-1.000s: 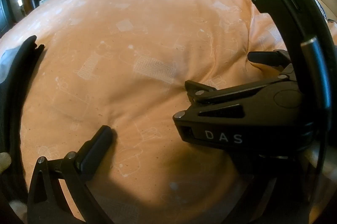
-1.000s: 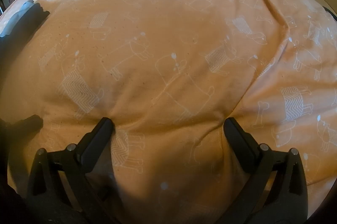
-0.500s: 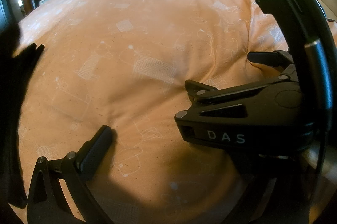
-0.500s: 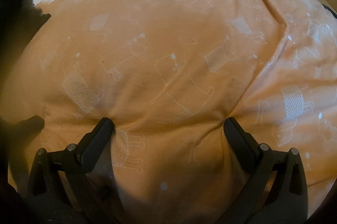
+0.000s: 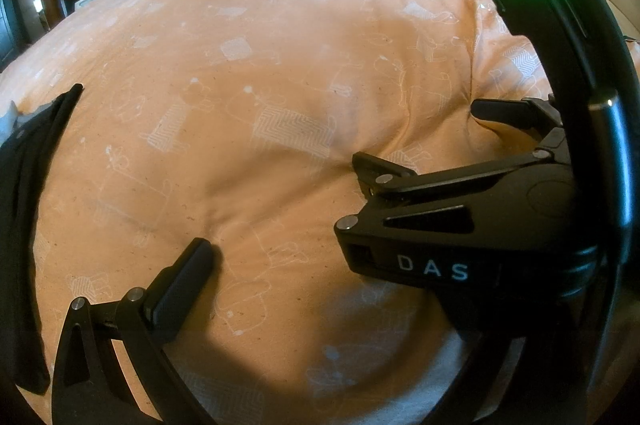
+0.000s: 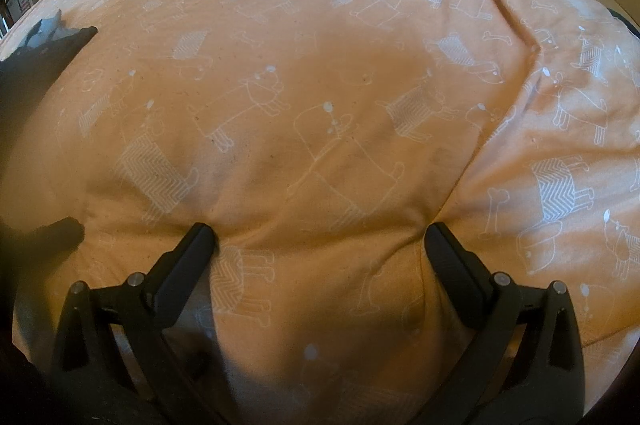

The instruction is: Fold small clothes

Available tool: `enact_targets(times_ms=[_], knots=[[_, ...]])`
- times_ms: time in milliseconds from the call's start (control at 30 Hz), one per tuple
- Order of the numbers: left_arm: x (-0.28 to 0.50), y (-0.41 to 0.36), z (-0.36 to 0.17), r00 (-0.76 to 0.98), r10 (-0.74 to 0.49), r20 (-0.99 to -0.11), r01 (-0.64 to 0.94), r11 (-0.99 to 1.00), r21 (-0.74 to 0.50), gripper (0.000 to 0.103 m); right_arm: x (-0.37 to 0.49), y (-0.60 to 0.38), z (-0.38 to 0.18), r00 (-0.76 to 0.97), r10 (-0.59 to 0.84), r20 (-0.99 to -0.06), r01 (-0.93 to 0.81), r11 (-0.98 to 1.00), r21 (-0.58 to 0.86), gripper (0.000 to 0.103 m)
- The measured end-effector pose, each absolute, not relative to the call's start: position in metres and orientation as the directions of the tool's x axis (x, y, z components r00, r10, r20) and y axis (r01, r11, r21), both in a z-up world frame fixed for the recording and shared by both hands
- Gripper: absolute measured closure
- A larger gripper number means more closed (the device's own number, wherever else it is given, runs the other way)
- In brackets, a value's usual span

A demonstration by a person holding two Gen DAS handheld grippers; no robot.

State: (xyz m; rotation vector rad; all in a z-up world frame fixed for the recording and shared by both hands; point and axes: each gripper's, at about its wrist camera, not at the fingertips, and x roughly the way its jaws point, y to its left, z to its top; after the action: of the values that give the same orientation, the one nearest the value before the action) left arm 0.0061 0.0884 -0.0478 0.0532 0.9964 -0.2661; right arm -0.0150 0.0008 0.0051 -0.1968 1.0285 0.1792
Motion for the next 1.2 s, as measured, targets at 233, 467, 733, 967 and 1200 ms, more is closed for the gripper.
enact_targets(times_ms=[233,467,733,967,1200], knots=[[0.0038,0.0857,-0.0467,0.514,-0.198,-0.835,0.246,0.966,-0.078,0.0,-0.0147,0.0006,0.0045,0.496,0.039,-0.868,-0.239,0.967,-0.093,0.0],[0.0037,0.086,-0.0468,0.514,-0.197,-0.835,0.246,0.966,-0.077,0.0,-0.0153,-0.0011,0.0038,0.503,0.034,-0.863,-0.238,0.966,-0.101,0.0],[0.0036,0.086,-0.0469,0.514,-0.198,-0.835,0.246,0.966,-0.078,0.0,-0.0161,-0.0018,0.0037,0.507,0.03,-0.861,-0.238,0.965,-0.106,0.0],[0.0034,0.0862,-0.0469,0.514,-0.198,-0.835,0.246,0.966,-0.078,0.0,-0.0163,-0.0027,0.0035,0.51,0.028,-0.86,-0.238,0.965,-0.11,0.0],[0.0035,0.0858,-0.0469,0.514,-0.198,-0.834,0.246,0.966,-0.078,0.0,-0.0164,-0.0032,0.0032,0.51,0.026,-0.86,-0.238,0.965,-0.113,0.0]])
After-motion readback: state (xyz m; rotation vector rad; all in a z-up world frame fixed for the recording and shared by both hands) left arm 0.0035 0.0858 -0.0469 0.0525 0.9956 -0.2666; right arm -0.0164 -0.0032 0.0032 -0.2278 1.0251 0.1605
